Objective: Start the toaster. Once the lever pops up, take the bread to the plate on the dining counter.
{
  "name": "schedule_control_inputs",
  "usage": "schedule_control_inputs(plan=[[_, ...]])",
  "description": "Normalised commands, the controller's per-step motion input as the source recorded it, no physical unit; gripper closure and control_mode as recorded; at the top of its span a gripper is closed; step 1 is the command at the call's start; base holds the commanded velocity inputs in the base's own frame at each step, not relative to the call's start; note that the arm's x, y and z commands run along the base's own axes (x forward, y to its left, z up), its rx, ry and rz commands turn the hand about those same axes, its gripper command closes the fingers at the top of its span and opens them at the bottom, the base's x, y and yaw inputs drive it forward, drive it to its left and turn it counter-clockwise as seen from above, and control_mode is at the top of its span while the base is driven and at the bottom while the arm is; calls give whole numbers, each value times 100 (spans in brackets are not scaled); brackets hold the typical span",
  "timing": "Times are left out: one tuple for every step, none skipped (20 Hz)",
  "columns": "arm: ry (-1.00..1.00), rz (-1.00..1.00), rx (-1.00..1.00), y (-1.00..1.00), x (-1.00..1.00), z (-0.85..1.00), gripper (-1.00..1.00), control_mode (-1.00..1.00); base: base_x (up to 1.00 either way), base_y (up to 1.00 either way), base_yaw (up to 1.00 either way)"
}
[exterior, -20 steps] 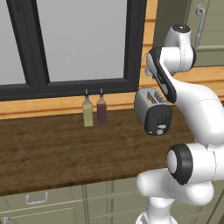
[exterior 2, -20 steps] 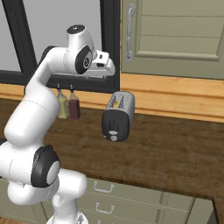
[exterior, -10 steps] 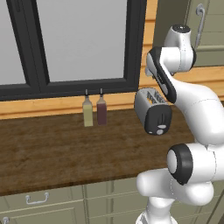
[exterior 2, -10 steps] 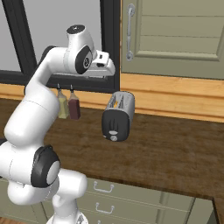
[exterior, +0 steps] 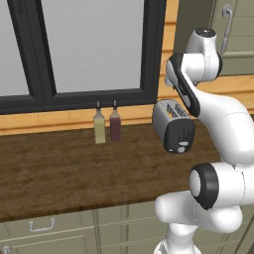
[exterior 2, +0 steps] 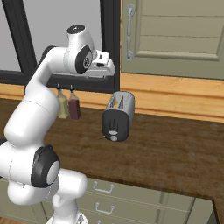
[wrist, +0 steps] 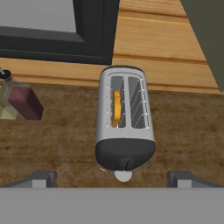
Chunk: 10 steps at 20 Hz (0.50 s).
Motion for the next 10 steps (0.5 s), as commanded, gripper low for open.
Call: schedule_control_inputs(plan=[[0, 0, 0, 0, 0, 0, -100, -100, 0, 0, 0], [0, 0, 0, 0, 0, 0, -100, -100, 0, 0, 0], [0, 0, 0, 0, 0, 0, -100, -100, 0, 0, 0], [0, 0, 0, 0, 0, 0, -100, -100, 0, 0, 0], [0, 0, 0, 0, 0, 0, -100, -100, 0, 0, 0], [0, 0, 0, 0, 0, 0, -100, -100, 0, 0, 0], [0, 0, 0, 0, 0, 0, -100, -100, 0, 0, 0], [0, 0, 0, 0, 0, 0, -100, -100, 0, 0, 0], [0, 0, 0, 0, 0, 0, -100, -100, 0, 0, 0], [0, 0, 0, 0, 0, 0, -100, -100, 0, 0, 0]])
